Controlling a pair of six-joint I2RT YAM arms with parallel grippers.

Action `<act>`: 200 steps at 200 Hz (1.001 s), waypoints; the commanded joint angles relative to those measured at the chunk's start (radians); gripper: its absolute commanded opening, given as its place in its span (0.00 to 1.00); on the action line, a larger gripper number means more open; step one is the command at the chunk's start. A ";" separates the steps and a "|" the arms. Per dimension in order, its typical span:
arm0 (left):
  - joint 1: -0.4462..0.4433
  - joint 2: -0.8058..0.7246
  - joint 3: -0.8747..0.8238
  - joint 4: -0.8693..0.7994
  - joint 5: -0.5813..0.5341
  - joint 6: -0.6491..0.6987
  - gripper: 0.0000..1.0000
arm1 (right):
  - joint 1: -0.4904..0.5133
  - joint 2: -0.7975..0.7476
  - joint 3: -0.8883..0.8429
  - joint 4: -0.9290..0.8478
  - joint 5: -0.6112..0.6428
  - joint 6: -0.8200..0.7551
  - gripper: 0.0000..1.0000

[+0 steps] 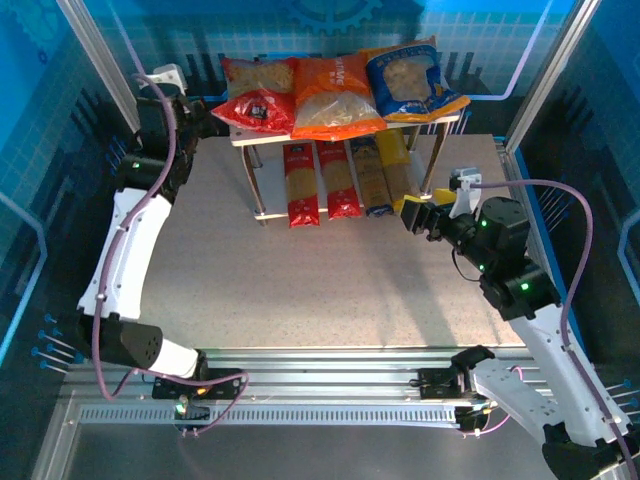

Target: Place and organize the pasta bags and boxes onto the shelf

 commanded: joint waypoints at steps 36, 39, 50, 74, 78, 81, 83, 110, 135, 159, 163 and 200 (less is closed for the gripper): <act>0.032 0.103 0.083 -0.025 0.041 -0.015 0.09 | -0.005 -0.014 0.009 -0.010 0.000 0.009 0.77; 0.033 0.108 0.088 -0.029 0.045 -0.016 0.09 | -0.005 -0.014 0.009 -0.010 0.000 0.009 0.77; 0.034 0.123 0.100 -0.043 0.070 -0.019 0.09 | -0.005 -0.014 0.009 -0.010 0.000 0.008 0.77; 0.035 0.120 0.088 -0.044 0.125 -0.038 0.09 | -0.005 -0.009 0.012 -0.007 0.001 0.005 0.77; 0.034 0.117 0.083 -0.043 0.133 -0.042 0.09 | -0.005 -0.008 0.013 -0.007 0.000 0.007 0.77; 0.034 0.115 0.080 -0.042 0.139 -0.044 0.09 | -0.004 -0.007 0.014 -0.007 -0.002 0.007 0.77; 0.034 0.114 0.077 -0.042 0.143 -0.045 0.09 | -0.005 -0.006 0.015 -0.007 -0.003 0.007 0.77; 0.033 0.101 0.062 -0.044 0.206 -0.063 0.09 | -0.004 -0.001 0.013 0.003 -0.008 0.013 0.77; 0.026 0.102 0.062 -0.048 0.261 -0.078 0.10 | -0.005 0.000 0.007 0.012 -0.018 0.022 0.77; 0.016 0.112 0.063 -0.055 0.291 -0.085 0.10 | -0.005 0.000 0.005 0.012 -0.021 0.027 0.77; 0.015 0.114 0.064 -0.057 0.294 -0.086 0.10 | -0.003 -0.001 0.006 0.011 -0.020 0.026 0.77; 0.007 0.105 0.028 -0.059 0.324 -0.094 0.10 | -0.004 -0.011 0.004 0.008 -0.011 0.025 0.77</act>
